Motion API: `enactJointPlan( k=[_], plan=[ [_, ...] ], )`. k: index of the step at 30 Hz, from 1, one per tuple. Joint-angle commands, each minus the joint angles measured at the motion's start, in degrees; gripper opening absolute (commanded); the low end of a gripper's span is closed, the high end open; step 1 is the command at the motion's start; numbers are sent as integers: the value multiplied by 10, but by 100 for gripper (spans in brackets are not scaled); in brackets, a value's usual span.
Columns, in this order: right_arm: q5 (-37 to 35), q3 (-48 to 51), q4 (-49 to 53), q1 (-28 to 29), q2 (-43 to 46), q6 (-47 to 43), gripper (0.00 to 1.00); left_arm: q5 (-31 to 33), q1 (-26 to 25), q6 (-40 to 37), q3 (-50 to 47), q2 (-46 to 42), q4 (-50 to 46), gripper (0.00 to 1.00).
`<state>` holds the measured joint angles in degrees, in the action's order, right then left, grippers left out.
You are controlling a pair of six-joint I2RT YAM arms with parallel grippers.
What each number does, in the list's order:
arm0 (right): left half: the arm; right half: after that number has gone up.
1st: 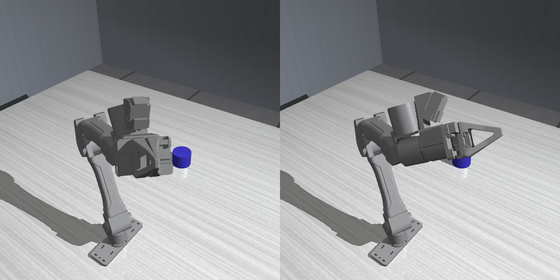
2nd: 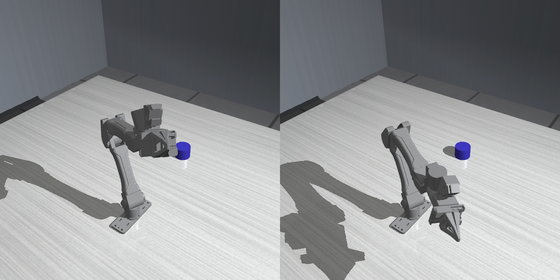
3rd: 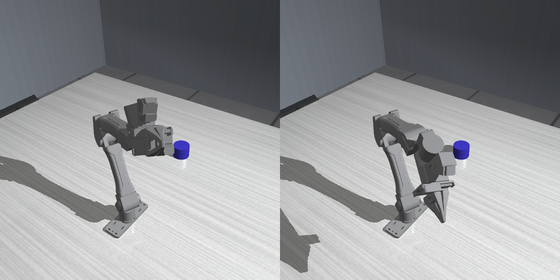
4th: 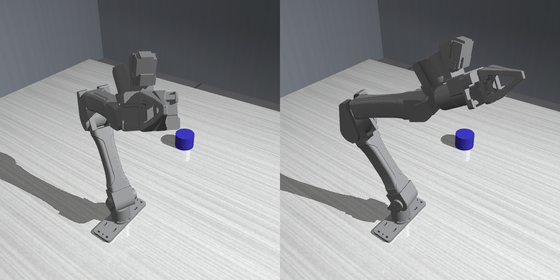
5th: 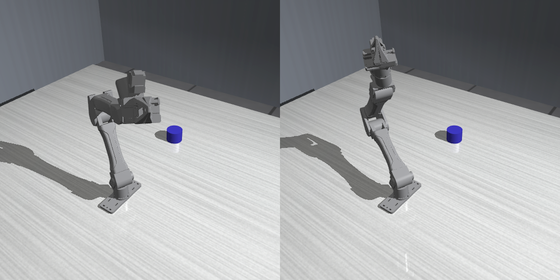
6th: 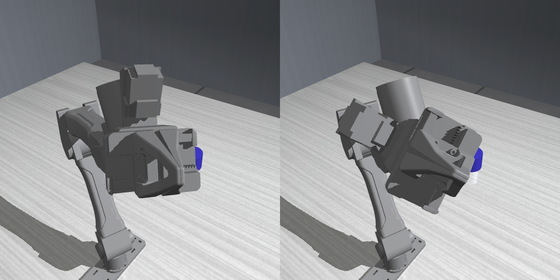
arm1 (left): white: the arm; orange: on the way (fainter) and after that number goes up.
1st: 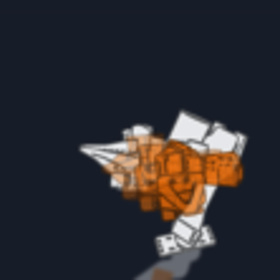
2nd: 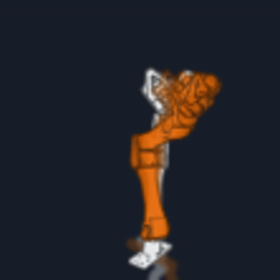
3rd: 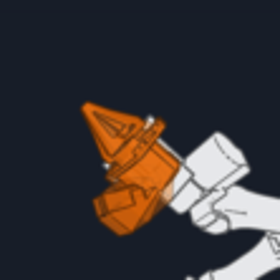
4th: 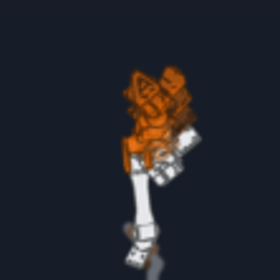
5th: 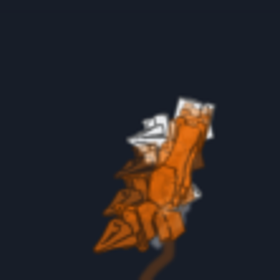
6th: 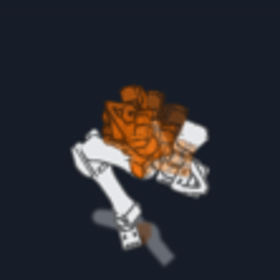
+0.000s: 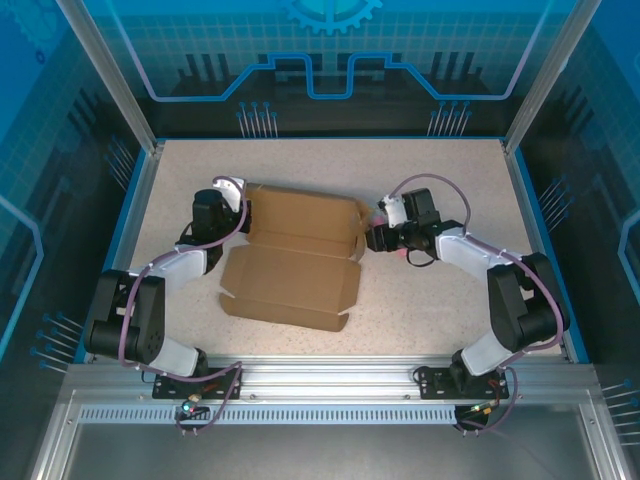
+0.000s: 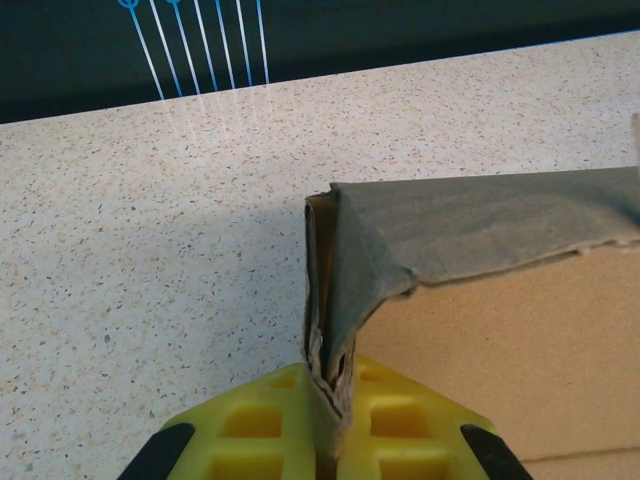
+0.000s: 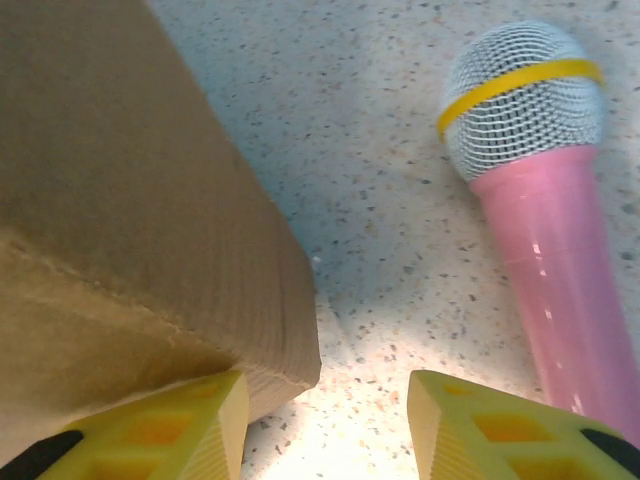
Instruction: Fold the paper box
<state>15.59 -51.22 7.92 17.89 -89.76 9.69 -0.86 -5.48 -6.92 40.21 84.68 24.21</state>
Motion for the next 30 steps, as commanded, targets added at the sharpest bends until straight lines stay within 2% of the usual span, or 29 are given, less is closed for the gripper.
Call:
enactJointPlan(
  k=[1,16,30],
  plan=[
    [23,-15,-13,14,-6,-14,49,-12,-1,12,-2,-14,1,0],
    [51,-33,-35,36,-17,-42,49,-12,-1,12,-2,-16,0,0],
    [1,-70,-65,55,-44,-44,43,-19,-1,12,-2,-15,-2,0]
  ],
)
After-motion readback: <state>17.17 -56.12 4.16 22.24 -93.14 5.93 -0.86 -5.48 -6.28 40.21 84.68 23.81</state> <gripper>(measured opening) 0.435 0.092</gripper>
